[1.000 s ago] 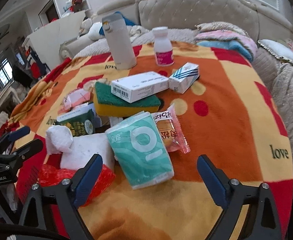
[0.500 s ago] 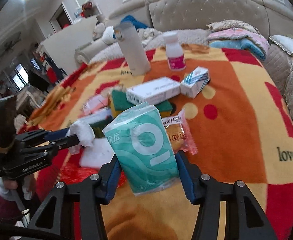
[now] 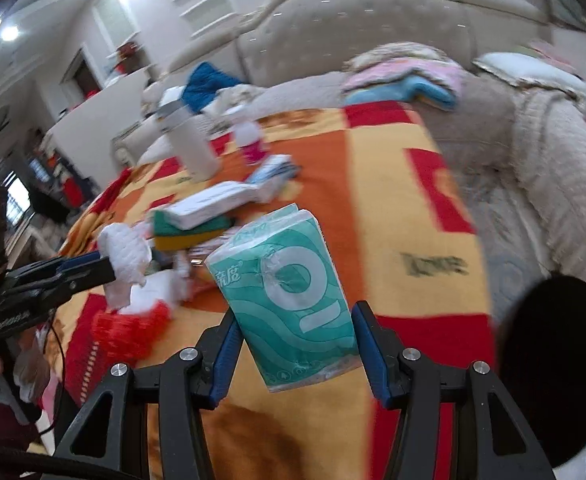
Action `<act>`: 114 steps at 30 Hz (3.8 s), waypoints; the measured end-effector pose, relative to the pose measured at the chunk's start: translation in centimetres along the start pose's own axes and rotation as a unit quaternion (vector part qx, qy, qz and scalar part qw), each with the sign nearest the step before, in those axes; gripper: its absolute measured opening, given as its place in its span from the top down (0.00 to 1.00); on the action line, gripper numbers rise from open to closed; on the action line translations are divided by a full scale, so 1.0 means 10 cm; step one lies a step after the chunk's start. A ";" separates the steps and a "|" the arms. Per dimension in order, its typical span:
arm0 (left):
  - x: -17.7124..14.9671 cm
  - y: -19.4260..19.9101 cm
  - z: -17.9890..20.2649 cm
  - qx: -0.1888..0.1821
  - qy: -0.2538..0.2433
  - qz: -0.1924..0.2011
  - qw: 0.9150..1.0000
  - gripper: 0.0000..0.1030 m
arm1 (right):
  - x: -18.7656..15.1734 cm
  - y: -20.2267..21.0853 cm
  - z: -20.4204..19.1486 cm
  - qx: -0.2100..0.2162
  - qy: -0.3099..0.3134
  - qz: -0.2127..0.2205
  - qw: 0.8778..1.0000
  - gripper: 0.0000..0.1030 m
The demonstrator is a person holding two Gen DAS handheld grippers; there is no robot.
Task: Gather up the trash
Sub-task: 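Carry both held items over the black bin and open both tools, then grasp the red plastic bag with the left tool, then grasp the white foam block with the right tool while the left holds the bag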
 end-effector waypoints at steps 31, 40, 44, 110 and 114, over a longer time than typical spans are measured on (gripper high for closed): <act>0.23 -0.81 2.31 -0.137 -0.010 -0.067 0.988 0.48 | -0.57 1.24 1.99 -0.164 -0.152 0.064 0.973 0.19; 0.13 -0.64 1.84 -0.030 -0.029 -0.023 0.999 0.47 | -0.53 0.98 1.63 -0.142 -0.124 0.048 0.981 0.19; 0.08 -0.61 1.63 -0.005 -0.026 -0.021 0.999 0.47 | -0.47 0.82 1.38 -0.128 -0.101 0.039 0.986 0.19; -0.83 0.16 -1.58 0.105 0.145 -0.028 0.983 0.80 | -0.13 -1.13 -0.88 0.009 0.046 -0.081 0.996 0.19; -0.77 0.17 -1.82 0.092 0.193 -0.020 0.977 0.81 | -0.16 -1.12 -0.88 0.008 0.049 -0.085 0.995 0.19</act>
Point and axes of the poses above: each gripper's, at about its wrist camera, not at the fingertips, and y roughly against the way its jaws point, z to its right, x to its top, the point moved 8 cm from there along -y, roughly the way its jaws point, and after that the axes turned 14 degrees about x, right-handed, at the moved point
